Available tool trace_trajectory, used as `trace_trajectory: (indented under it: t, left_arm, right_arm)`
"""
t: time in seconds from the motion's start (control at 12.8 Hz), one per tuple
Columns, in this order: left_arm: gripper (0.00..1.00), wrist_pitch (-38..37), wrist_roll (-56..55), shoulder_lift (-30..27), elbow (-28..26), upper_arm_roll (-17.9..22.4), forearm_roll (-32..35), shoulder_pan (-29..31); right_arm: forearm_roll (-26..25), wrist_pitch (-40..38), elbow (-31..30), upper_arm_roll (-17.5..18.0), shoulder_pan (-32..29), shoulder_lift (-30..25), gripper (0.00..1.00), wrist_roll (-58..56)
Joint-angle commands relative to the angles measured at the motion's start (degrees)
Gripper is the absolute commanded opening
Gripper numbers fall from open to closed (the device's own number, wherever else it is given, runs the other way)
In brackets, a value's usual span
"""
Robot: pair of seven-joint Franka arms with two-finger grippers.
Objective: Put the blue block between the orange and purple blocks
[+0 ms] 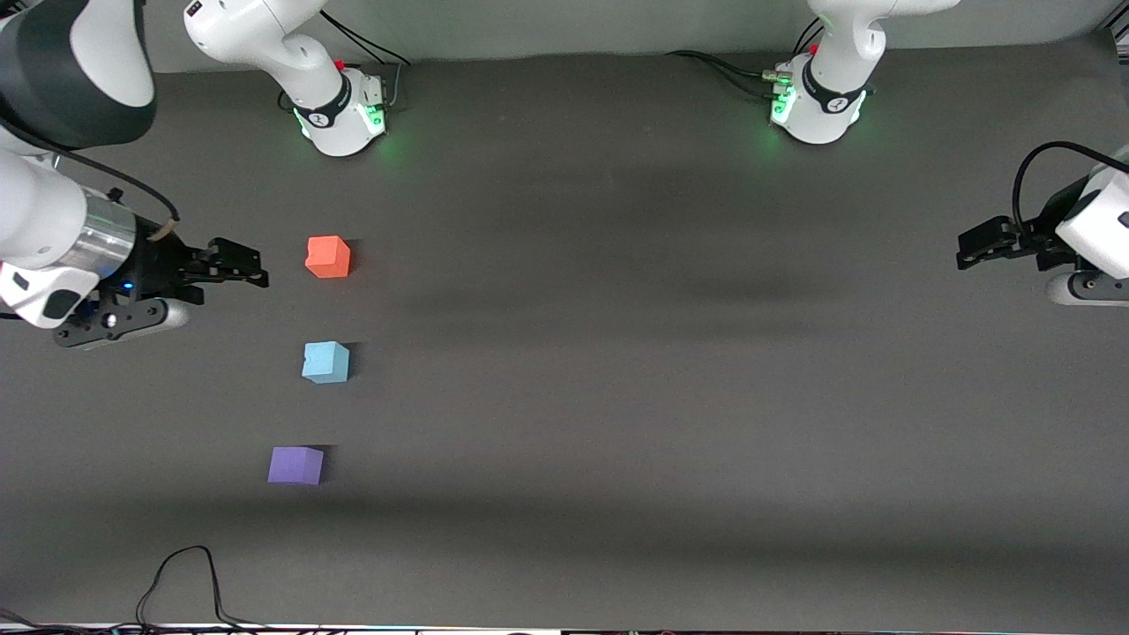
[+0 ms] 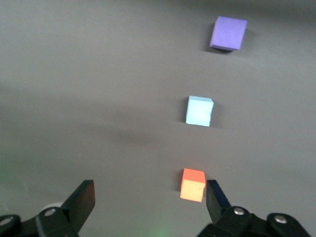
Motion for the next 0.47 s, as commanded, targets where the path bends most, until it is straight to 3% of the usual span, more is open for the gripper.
trace_trajectory:
  t: [0.0,0.08,0.23,0.31,0.39]
  left_arm:
    - [1.00,0.5,0.8,-0.5,-0.2,-0.4,0.5,0.3]
    - [1.00,0.5,0.8,-0.5,-0.2,-0.4,0.5,0.3]
    - [1.00,0.5,0.9,-0.5,-0.2,-0.4,0.5,0.3]
    - [1.00,0.5,0.8,-0.5,-0.2,-0.4,0.5,0.3]
    - [1.00,0.5,0.9,-0.5,-0.2,-0.4,0.5,0.3]
  right_arm:
    - [-5.1,0.1,-4.7,20.0,-17.9,-5.8,1.00,0.8]
    - [-5.1,0.1,-5.4,23.0,-22.0,-5.9,1.00,0.8]
    - [-6.4,0.1,-6.1,32.4,-31.4,-6.2,1.00,0.6]
    - [-7.8,0.2,-7.0,35.1,-33.9,-7.0,1.00,0.6]
    - [-7.8,1.0,-8.6,35.2,-33.8,-8.0,1.00,0.6]
